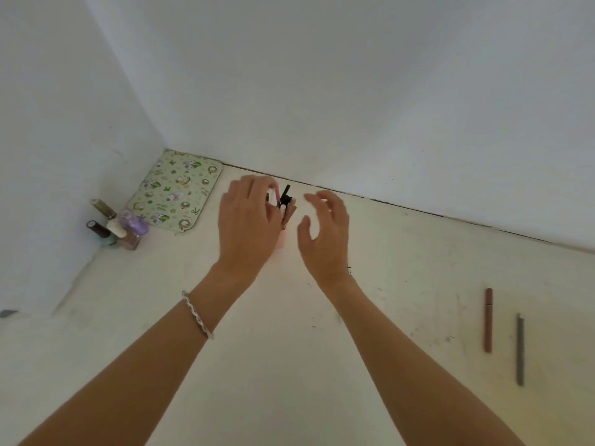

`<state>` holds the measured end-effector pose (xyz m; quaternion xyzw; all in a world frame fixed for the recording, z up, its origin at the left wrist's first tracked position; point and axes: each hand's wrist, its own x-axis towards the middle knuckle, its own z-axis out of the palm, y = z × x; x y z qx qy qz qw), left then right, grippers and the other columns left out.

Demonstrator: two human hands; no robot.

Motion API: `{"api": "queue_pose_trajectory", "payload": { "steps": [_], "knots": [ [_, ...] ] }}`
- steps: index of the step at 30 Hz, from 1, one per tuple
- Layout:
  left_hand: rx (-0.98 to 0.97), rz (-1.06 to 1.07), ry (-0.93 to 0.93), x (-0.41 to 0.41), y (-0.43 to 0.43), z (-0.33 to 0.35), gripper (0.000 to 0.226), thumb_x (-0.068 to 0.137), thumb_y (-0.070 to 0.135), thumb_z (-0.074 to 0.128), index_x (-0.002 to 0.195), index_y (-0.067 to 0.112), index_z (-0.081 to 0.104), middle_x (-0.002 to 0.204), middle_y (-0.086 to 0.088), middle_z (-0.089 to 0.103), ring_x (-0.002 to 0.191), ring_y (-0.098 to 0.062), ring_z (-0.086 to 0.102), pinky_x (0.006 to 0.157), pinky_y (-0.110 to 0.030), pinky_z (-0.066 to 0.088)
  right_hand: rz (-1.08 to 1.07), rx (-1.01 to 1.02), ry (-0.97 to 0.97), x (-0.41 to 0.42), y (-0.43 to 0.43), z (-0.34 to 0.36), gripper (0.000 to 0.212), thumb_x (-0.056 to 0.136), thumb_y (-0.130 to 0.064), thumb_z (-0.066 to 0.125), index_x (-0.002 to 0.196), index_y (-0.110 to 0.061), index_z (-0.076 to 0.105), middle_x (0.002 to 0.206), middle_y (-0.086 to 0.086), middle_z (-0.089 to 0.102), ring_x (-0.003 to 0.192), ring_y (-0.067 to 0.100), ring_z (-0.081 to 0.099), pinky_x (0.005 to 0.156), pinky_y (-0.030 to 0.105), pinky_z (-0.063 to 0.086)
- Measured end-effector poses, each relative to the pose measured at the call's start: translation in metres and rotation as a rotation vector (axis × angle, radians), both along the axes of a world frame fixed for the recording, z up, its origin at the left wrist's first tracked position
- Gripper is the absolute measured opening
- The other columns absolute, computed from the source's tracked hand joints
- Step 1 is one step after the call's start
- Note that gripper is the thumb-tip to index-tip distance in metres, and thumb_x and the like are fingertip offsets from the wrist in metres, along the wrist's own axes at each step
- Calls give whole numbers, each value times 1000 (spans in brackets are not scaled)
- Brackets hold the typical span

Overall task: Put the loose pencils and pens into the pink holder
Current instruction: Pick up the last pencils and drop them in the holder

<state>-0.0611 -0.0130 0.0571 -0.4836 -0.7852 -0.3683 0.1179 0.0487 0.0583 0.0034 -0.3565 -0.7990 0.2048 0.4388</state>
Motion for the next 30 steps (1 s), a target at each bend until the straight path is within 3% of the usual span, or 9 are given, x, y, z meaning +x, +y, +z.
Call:
{"api": "queue_pose_trajectory", "payload": {
  "steps": [3, 5, 7, 13, 16, 18, 23, 27, 30],
  "knots": [
    [-181, -69, -180, 38, 8, -20, 16, 84, 9, 59, 98, 17, 60, 93, 3, 60, 83, -16, 57, 67, -32, 51, -124, -136, 101, 26, 16, 5, 39, 82, 3, 48, 115, -12, 59, 116, 0, 54, 99, 18, 57, 85, 38, 51],
    [-391, -109, -324, 69, 17, -41, 18, 87, 15, 57, 104, 20, 59, 96, 5, 62, 84, -14, 59, 68, -30, 51, -191, -189, 130, 46, 26, 9, 36, 82, 1, 45, 111, -14, 60, 109, -8, 54, 88, 2, 54, 79, 19, 46],
    [-558, -131, -440, 97, 25, -59, 19, 89, 21, 57, 107, 20, 58, 99, 3, 64, 89, -16, 61, 73, -30, 49, -236, -196, 130, 69, 33, 11, 34, 81, -1, 43, 107, -14, 61, 104, -11, 54, 81, -5, 51, 72, 10, 41],
    [-833, -124, -461, 128, 31, -97, 34, 88, 18, 59, 118, 14, 43, 107, -7, 59, 91, -27, 61, 68, -33, 45, -313, -238, 56, 121, 39, 3, 31, 80, 8, 48, 97, -12, 65, 97, -7, 59, 72, -1, 51, 66, 8, 40],
    [-751, -156, -500, 122, 33, -93, 54, 86, 15, 61, 133, 17, 36, 101, -8, 62, 85, -26, 62, 70, -35, 49, -316, -296, 28, 133, 38, -2, 33, 80, 7, 48, 99, -14, 64, 96, -9, 59, 73, -2, 52, 68, 7, 40],
    [-567, -160, -584, 110, 41, -74, 65, 84, 12, 61, 142, 22, 34, 97, -7, 63, 81, -23, 63, 72, -37, 53, -301, -386, -19, 135, 37, -6, 31, 83, 4, 48, 102, -15, 64, 95, -8, 62, 75, 1, 54, 71, 13, 43],
    [-124, -181, -577, 81, 61, -9, 65, 83, 11, 61, 141, 32, 40, 92, 3, 61, 74, -6, 62, 67, -21, 53, -204, -614, -367, 117, 26, -24, 28, 91, -7, 45, 113, -15, 61, 97, 0, 63, 86, 19, 60, 75, 31, 48],
    [-2, -215, -548, 64, 54, 16, 71, 83, 11, 61, 145, 35, 35, 81, 8, 58, 70, -5, 60, 64, -11, 49, -104, -622, -694, 98, 8, -43, 35, 95, -13, 46, 130, -13, 48, 113, 10, 60, 103, 29, 59, 85, 38, 49],
    [69, -178, -485, 44, 40, 21, 58, 85, 12, 59, 138, 30, 45, 86, 4, 59, 74, -7, 63, 67, -13, 50, -44, -577, -802, 87, 4, -45, 58, 95, -5, 41, 150, -18, 27, 118, 14, 52, 101, 32, 58, 82, 38, 48]
  ]
}}
